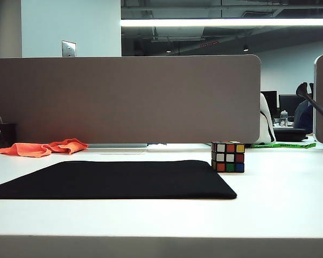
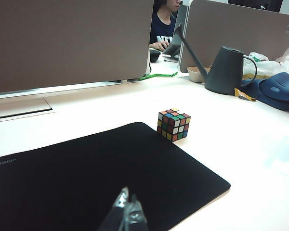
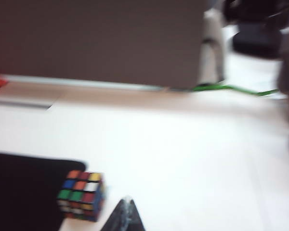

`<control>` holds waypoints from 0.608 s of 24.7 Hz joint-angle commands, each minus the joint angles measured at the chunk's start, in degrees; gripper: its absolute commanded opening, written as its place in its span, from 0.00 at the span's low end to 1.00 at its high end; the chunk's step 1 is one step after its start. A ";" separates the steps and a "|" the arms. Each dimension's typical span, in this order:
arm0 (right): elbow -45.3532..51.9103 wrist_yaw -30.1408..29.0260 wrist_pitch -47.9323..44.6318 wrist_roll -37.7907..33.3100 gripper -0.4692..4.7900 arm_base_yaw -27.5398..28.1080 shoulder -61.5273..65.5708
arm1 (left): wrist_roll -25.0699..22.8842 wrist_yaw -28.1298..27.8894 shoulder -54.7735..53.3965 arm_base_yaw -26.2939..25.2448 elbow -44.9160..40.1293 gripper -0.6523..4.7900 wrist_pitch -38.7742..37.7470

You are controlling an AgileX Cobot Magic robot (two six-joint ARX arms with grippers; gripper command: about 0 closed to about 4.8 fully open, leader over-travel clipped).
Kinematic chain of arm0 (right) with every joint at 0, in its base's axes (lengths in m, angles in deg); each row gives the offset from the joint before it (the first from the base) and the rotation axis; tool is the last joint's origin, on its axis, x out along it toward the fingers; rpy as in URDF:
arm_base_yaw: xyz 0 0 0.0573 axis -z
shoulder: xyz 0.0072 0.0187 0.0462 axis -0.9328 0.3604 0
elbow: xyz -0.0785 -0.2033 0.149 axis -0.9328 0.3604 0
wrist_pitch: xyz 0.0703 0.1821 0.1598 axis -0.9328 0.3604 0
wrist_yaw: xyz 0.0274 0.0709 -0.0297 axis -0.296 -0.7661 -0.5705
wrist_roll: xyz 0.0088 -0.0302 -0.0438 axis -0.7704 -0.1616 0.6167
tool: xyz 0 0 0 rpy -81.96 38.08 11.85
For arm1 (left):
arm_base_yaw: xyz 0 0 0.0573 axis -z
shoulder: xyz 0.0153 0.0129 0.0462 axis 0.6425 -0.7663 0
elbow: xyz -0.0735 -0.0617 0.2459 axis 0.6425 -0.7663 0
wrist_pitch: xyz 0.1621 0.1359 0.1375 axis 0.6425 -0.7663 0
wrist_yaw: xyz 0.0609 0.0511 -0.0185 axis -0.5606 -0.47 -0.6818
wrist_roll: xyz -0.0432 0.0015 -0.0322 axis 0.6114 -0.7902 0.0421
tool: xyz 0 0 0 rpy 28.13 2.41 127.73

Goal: Pick up the cube on the right side of the mouse pad, then place it in the center of the mouse pad.

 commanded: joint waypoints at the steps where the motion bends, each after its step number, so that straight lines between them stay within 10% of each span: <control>1: -3.50 -0.28 -2.10 -0.07 0.08 -4.20 7.45 | 0.17 0.39 -0.04 0.04 0.24 0.11 0.37; 15: -5.42 -6.54 -27.02 -9.99 0.08 -12.76 37.57 | 1.42 -0.28 -0.04 0.04 0.24 0.11 0.44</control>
